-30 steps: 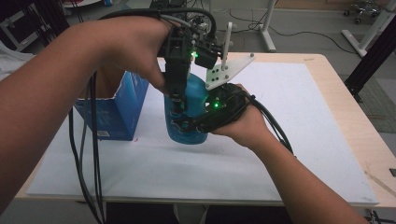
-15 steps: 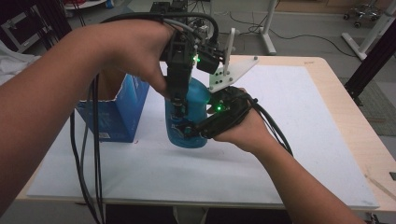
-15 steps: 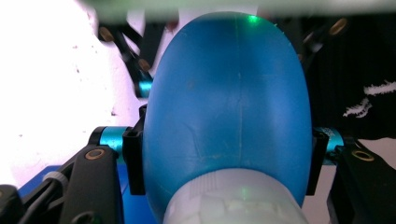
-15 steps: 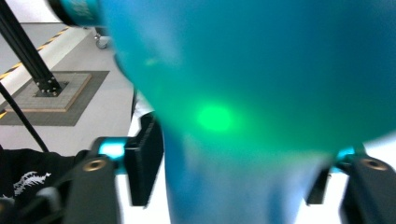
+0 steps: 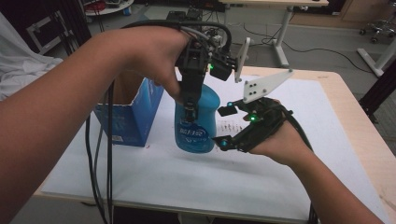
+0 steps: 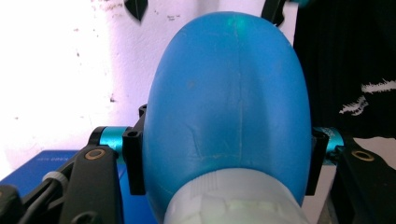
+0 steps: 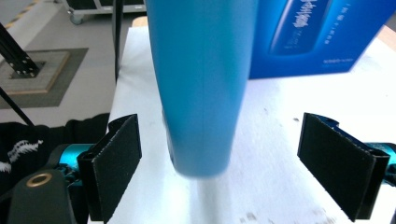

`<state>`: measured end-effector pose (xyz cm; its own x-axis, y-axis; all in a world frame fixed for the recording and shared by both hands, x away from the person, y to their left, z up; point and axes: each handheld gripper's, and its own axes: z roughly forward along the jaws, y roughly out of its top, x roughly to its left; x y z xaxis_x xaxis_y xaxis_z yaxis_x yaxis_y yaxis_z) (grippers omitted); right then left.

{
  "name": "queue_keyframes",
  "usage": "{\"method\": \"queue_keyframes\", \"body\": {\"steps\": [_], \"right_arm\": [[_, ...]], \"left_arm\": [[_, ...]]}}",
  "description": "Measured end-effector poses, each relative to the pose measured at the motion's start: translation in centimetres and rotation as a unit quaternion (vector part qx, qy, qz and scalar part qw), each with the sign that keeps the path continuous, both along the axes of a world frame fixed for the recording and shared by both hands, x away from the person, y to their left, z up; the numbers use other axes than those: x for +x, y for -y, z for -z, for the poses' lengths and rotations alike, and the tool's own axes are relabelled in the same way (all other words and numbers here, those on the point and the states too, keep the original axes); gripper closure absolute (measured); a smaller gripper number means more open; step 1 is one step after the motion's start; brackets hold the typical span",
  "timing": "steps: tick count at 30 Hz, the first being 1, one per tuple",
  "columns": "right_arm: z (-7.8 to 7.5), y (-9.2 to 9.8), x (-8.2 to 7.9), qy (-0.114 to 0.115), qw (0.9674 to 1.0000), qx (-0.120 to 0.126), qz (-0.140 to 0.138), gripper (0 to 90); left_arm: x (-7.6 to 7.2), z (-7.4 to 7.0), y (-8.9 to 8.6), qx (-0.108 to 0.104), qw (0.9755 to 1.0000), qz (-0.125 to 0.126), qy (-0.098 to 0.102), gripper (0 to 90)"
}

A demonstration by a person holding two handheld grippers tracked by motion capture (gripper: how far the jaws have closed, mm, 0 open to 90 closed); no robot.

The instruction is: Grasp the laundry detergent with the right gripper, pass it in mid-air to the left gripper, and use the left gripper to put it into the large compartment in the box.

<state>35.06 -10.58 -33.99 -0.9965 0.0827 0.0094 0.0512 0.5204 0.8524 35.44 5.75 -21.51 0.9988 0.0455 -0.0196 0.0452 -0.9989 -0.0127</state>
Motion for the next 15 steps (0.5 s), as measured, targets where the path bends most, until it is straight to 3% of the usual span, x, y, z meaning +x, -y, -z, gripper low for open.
{"method": "queue_keyframes", "body": {"steps": [8, 11, 15], "right_arm": [[-1.1, 2.7, -0.1, 0.009, 0.9987, -0.049, 0.014, 10.1], [-1.7, 3.7, -0.1, 0.019, 0.9964, -0.077, 0.030, 1.2], [-2.6, 4.8, -0.2, 0.025, 0.9937, -0.105, 0.031, 1.1]], "left_arm": [[0.8, -1.9, -1.5, -0.007, 0.9984, -0.057, -0.003, 38.1], [1.1, -2.8, -2.2, -0.012, 0.9966, -0.081, -0.006, 38.1], [1.6, -4.2, -3.2, -0.018, 0.9927, -0.119, -0.009, 38.1]]}}
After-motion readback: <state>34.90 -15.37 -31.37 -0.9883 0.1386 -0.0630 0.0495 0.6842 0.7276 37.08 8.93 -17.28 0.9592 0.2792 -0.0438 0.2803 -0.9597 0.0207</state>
